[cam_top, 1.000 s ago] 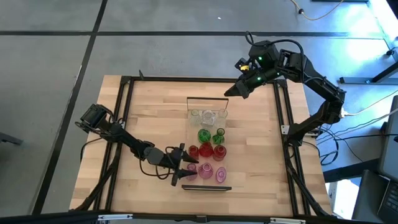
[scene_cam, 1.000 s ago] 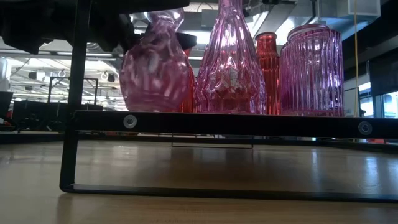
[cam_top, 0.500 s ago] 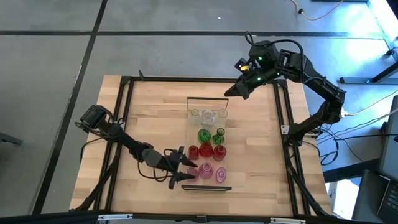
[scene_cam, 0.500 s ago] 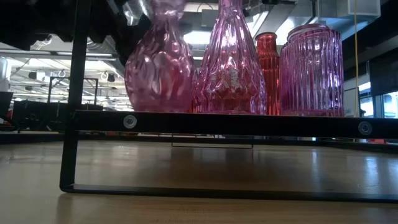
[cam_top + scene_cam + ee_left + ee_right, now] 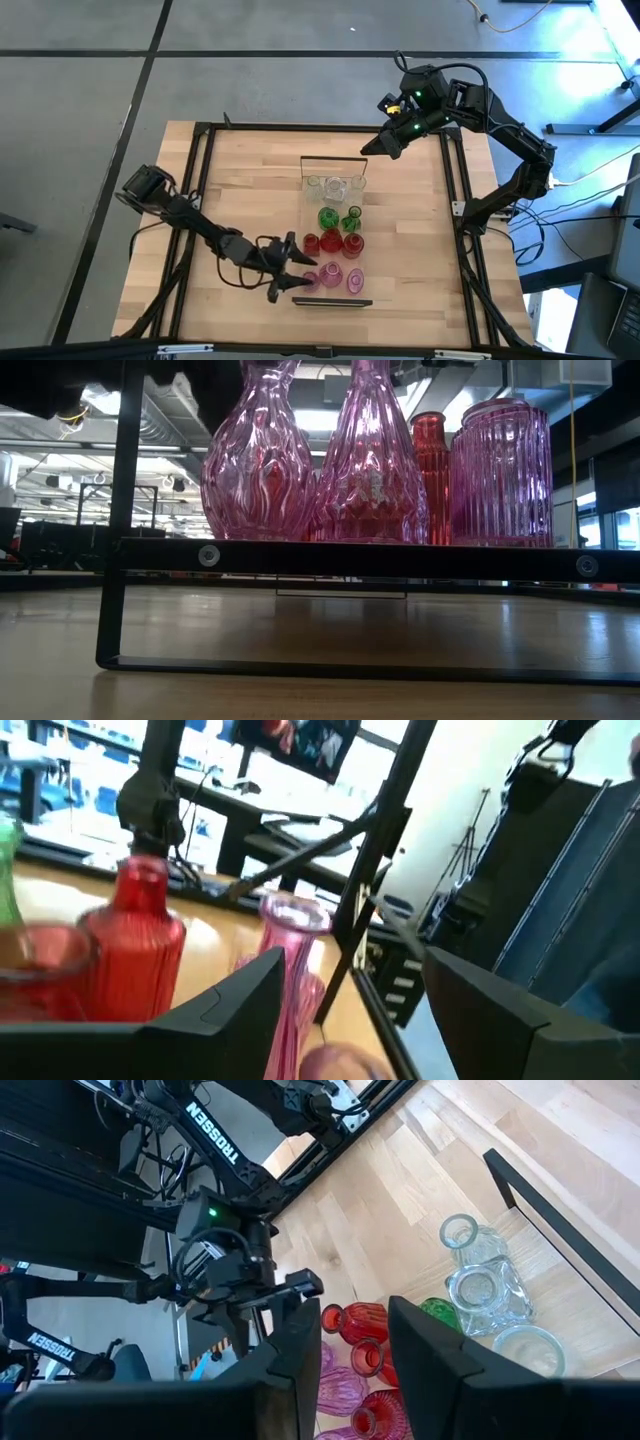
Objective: Sort vases onto shelf
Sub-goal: Return to Home Position
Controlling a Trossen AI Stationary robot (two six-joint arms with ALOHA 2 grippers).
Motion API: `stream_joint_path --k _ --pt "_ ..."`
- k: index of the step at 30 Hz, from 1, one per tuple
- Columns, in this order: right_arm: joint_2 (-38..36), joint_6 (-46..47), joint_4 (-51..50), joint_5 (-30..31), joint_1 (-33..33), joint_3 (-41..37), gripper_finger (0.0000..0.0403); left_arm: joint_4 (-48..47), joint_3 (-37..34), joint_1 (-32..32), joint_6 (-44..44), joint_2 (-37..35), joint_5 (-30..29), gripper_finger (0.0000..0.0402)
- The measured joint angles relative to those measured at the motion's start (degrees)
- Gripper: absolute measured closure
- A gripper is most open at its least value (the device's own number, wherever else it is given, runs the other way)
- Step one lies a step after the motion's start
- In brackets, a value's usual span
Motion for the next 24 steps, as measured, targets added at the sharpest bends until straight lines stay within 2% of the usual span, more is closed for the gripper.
stream_joint_path --k 4,6,8,13,19,21,24 --pt "0.00 -1.31 0.00 0.05 0.04 -0.01 0.0295 -0.03 -0.02 -0.44 1.68 -4.48 -1.99 0.0170" --pt "-0.30 -3.01 0.14 0.16 0.37 -0.06 0.0295 -1.66 -0.02 -0.80 3.28 -9.02 -4.47 0.0170" --pt "-1.36 -5.71 0.61 2.72 1.73 -0.11 0.0295 -4.79 -0.02 -0.73 4.33 -14.63 -6.38 0.0170" --pt "-8.03 -11.86 1.41 15.13 5.74 -0.11 0.0295 -18.34 -0.02 3.49 3.46 -31.99 -7.66 0.0170" --pt "-19.55 -13.02 1.98 35.66 12.00 -1.01 0.0295 -34.47 0.00 13.25 1.34 -48.87 -1.03 0.0170" --pt "-24.07 -12.20 3.52 41.15 13.93 -4.31 0.0295 -40.35 0.00 17.29 -1.58 -52.37 2.28 0.0170" --pt "-32.56 -9.91 11.01 45.75 16.66 -15.84 0.0295 -47.44 -0.02 23.22 -5.94 -55.11 6.82 0.0170"
